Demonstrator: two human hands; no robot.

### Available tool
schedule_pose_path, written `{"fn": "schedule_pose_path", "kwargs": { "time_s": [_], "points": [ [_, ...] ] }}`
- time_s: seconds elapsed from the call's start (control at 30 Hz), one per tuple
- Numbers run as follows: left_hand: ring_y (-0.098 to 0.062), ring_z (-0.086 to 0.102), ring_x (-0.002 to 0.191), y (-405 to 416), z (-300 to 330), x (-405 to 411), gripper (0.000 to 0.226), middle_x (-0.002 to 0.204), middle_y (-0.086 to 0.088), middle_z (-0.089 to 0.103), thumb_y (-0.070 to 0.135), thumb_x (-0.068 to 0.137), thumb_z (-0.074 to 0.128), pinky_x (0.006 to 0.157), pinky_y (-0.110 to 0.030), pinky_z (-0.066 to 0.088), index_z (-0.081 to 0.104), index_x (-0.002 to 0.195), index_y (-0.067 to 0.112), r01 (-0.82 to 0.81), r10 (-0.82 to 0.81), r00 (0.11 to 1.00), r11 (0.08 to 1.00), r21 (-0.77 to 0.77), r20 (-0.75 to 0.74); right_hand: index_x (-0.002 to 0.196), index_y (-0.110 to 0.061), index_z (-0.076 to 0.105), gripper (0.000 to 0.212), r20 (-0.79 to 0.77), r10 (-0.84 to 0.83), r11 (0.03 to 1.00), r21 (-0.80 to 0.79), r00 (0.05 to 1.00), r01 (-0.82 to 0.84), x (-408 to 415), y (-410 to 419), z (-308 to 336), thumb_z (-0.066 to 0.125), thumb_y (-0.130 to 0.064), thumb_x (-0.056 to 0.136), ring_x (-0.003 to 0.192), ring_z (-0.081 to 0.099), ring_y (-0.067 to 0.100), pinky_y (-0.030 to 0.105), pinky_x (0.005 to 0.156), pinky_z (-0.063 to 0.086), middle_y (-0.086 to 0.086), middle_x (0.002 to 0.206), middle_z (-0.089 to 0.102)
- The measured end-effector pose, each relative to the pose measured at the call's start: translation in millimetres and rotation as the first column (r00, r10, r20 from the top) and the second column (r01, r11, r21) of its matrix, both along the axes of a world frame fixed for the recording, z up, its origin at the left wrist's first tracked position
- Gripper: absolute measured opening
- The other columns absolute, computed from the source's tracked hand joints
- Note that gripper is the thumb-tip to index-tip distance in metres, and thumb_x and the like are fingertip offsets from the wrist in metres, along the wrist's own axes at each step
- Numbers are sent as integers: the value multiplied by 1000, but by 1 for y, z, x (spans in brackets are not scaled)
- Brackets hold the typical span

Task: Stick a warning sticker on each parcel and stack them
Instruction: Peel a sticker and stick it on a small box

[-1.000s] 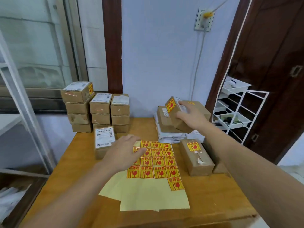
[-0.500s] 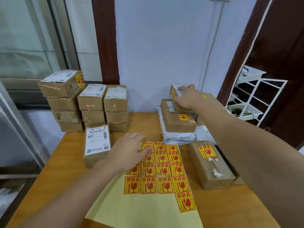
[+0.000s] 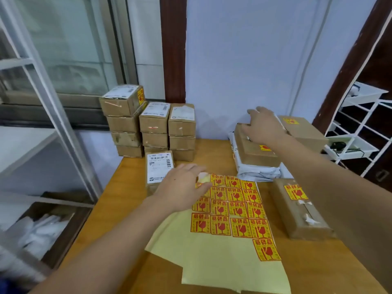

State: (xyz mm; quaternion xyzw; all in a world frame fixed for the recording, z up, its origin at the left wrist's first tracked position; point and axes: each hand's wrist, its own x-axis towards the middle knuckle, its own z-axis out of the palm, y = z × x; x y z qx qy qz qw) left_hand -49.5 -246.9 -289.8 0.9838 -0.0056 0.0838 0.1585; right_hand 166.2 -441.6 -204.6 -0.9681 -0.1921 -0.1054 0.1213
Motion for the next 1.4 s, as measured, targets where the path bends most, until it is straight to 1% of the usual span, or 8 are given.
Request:
{"fn": "schedule_pose_path", "kwargs": {
  "time_s": [0.1, 0.27, 0.4, 0.63, 0.93, 1.13, 1.27, 1.4],
  "points": [
    [-14, 41, 137, 17, 3, -29, 57, 149, 10, 50, 61, 101, 47, 113, -37, 36, 46, 149, 31, -52, 52, 999, 999, 0, 15, 147, -15, 48, 77, 3, 125, 992, 23, 992, -125, -43, 24, -3, 39, -61, 86, 148, 29, 32, 50, 118, 31, 12, 159, 35],
    [-11, 46, 130, 52, -9, -79, 55, 145, 12, 54, 61, 100, 48, 107, -34, 43, 50, 146, 32, -149, 149, 988, 989, 7, 34, 150, -22, 44, 62, -54, 259, 964, 72, 964, -255, -125, 78, -18, 55, -48, 94, 139, 43, 33, 49, 111, 41, 10, 156, 39],
    [-13, 36, 141, 72, -22, -109, 60, 159, 11, 37, 59, 100, 48, 116, -34, 35, 41, 153, 33, -226, 225, 973, 974, 19, 44, 147, -29, 47, 67, -168, 337, 941, 90, 926, -326, -161, 124, -43, 54, -60, 89, 131, 50, 29, 44, 105, 47, 5, 147, 45],
    [-16, 34, 145, 87, -37, -134, 60, 162, 9, 33, 62, 100, 44, 118, -37, 29, 40, 153, 35, -282, 282, 959, 959, 17, -10, 157, -26, 25, 103, -403, 242, 969, 144, 883, -200, -187, 184, -79, 57, -81, 76, 133, 46, 35, 45, 106, 44, 6, 157, 23],
    [-14, 38, 141, 98, -48, -145, 59, 158, 13, 38, 64, 100, 43, 117, -36, 32, 44, 151, 34, -294, 293, 955, 956, -12, -42, 158, -25, 26, 98, -339, 226, 961, 232, 913, -151, -201, 184, -98, 59, -65, 75, 123, 52, 33, 36, 91, 49, -5, 163, 11],
    [-17, 44, 139, 95, -31, -147, 59, 153, 6, 47, 60, 102, 43, 115, -36, 36, 45, 151, 26, -335, 360, 933, 887, -319, 22, 157, -29, 30, 74, -391, 386, 786, 614, 836, -75, -233, 151, -82, 56, -49, 91, 138, 38, 21, 31, 95, 36, -6, 159, 25],
    [-15, 40, 146, 73, -14, -147, 70, 162, 7, 38, 65, 100, 37, 119, -39, 35, 31, 160, 28, -303, 392, 918, 781, -546, 52, 152, -40, 37, 73, -439, 473, 661, 750, 764, 21, -262, 124, -83, 52, -61, 84, 130, 47, 14, 39, 103, 46, -11, 148, 41],
    [-7, 42, 140, 42, 3, -147, 68, 157, 13, 41, 61, 102, 40, 107, -25, 35, 23, 161, 34, -196, 345, 936, 671, -715, 68, 143, -49, 46, 52, -453, 551, 568, 819, 701, 83, -285, 100, -92, 42, -54, 91, 115, 60, 11, 39, 98, 51, -13, 129, 62]
  ]
}}
